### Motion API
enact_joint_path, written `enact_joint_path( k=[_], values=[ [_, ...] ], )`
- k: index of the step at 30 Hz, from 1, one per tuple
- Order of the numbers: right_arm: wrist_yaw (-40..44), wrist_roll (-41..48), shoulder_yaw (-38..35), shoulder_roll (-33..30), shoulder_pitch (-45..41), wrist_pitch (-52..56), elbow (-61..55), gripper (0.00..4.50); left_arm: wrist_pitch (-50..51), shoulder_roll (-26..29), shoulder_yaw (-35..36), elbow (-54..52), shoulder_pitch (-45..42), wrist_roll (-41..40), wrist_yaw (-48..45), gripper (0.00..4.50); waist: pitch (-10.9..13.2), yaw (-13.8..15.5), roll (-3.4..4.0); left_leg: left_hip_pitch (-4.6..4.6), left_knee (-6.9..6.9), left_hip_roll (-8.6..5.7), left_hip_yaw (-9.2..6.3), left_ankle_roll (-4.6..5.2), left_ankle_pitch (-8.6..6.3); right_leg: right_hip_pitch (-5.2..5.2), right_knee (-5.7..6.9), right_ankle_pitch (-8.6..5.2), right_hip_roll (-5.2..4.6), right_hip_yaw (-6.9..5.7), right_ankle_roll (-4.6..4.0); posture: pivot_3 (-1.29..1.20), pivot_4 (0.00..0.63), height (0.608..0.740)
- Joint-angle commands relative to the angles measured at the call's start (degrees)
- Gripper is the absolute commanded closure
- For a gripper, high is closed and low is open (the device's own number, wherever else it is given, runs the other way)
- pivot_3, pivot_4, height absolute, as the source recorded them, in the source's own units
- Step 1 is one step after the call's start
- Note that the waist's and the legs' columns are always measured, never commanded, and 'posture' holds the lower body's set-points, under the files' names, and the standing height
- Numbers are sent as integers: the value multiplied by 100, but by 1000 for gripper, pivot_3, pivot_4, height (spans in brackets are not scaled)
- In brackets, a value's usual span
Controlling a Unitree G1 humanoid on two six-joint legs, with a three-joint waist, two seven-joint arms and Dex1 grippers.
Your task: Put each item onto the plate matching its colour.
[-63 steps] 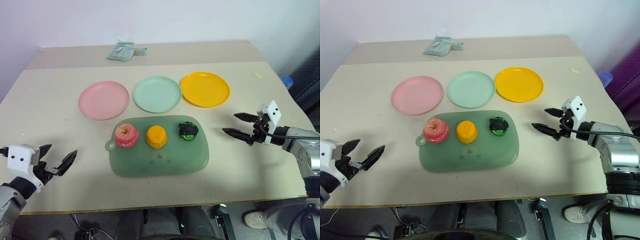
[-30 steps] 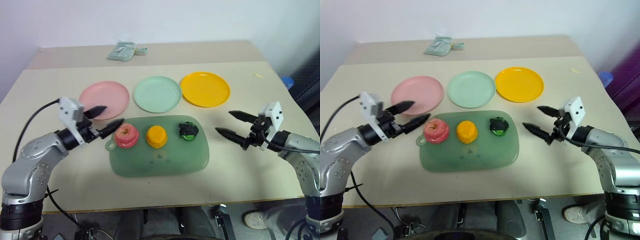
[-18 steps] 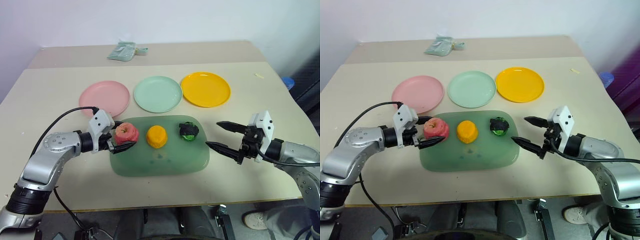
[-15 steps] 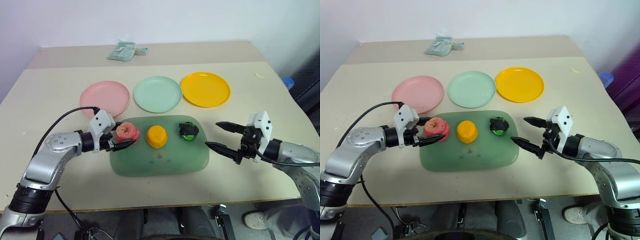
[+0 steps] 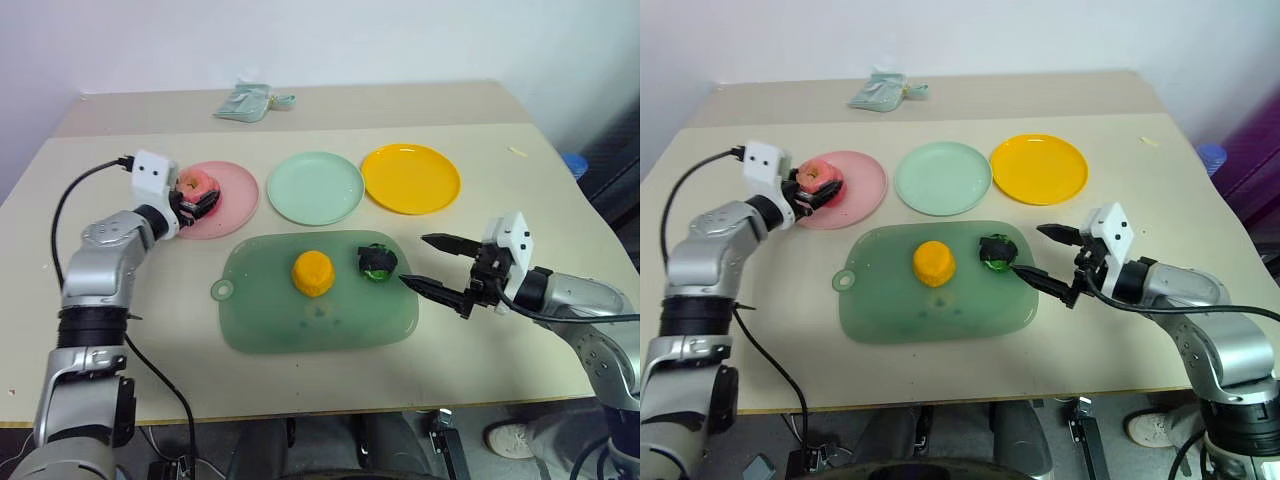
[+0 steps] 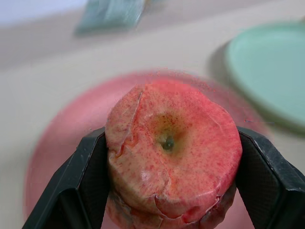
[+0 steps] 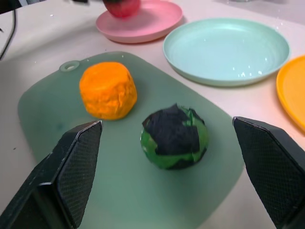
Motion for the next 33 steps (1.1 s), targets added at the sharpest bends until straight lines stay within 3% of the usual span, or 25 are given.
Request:
enact_joint_path(
  k=[1,6,11,18,24,27,29,33],
  values=[
    [-180,98,168,122,-375,158,-153,0,-328,16,117,190,-343,143,145,75,2,-3,-4,-1,0,2,-2,-1,0,-2,2,0,1,0,0,0,150,740],
    [-704,-425,1115,536,-1015,298,-378,0,-746,90,567,-193,-202,-143,-46,75,2,-15,-3,-3,-2,7,1,-2,1,-10,6,0,-2,2,-1,0,150,740],
    [-1134,-1179,2054,1133,-1543,182,-100,0,-1016,412,784,-1390,632,-273,-491,75,1,-27,-2,-7,-8,15,8,-6,3,-21,8,0,-13,4,-1,0,150,740],
    [-1232,-1537,2758,1621,-1987,764,472,0,-500,886,814,-4016,3094,-1269,-1930,75,-1,10,-7,-8,-7,7,2,-8,4,-13,3,0,-37,-3,-1,0,150,740],
    [-1265,-1819,3008,1769,-2066,979,753,0,-274,951,935,-4981,4394,-1676,-2219,75,0,16,-4,-6,-12,11,-5,-8,3,-10,2,-1,-46,-7,-5,0,150,740],
    [-1279,-1760,2857,1917,-2178,1014,753,830,-316,963,866,-5214,4713,-1681,-2318,0,0,-8,-4,-2,-12,10,-2,-7,3,-7,1,-1,-37,-8,-5,0,150,740],
    [-1346,-1702,2619,1984,-2296,1076,733,1637,-362,957,808,-5314,4833,-1665,-2351,0,1,-17,-1,-2,-12,10,0,-7,3,-9,1,-1,-33,-8,-5,0,150,740],
    [-1879,-1780,1813,2077,-2758,1122,1235,1773,-416,903,624,-5567,4926,-1681,-2421,0,1,-6,-1,-3,-12,10,1,-7,3,-8,1,0,-29,-8,-4,0,150,740]
  ],
)
